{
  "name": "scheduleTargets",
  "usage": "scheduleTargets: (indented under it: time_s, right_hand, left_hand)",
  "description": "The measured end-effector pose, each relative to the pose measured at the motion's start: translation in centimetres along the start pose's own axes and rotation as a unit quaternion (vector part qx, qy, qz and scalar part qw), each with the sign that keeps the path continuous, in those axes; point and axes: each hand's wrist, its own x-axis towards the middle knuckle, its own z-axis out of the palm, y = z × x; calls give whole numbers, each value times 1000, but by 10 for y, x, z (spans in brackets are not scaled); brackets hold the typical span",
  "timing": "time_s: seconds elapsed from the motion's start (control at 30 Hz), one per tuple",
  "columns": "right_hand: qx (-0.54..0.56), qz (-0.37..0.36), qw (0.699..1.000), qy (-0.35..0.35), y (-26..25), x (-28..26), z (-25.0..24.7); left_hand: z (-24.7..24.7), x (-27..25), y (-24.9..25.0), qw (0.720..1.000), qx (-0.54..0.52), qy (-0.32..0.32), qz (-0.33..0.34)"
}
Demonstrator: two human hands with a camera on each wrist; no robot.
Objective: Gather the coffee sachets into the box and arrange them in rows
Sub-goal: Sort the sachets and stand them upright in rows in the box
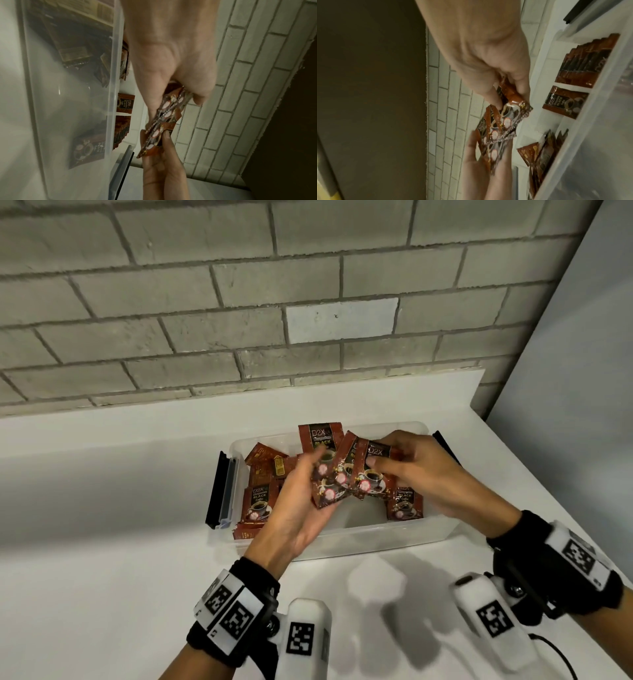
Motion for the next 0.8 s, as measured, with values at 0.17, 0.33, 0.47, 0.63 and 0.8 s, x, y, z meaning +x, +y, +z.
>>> scheduleTargets:
  time_s: [0.17,0.33,0.47,0.63,0.8]
  right_hand:
    - [-38,7,999,-30,-17,9,-23]
    - [-37,22,992,-118,-34,18,-29]
    - [-43,45,983,-173,-37,24,-27]
    - [-50,41,985,-161,-34,27,-23]
    - [-121,10,983,-138,-32,28,-20]
  left_hand:
    - [-7,1,10,1000,19,9,-21]
    - [-6,2,12,994,90,-36,-49]
    - [-3,5,13,984,161,-43,-68]
    - [2,14,11,970,232,-40,-55]
    - [15,26,5,947,317,-41,-15]
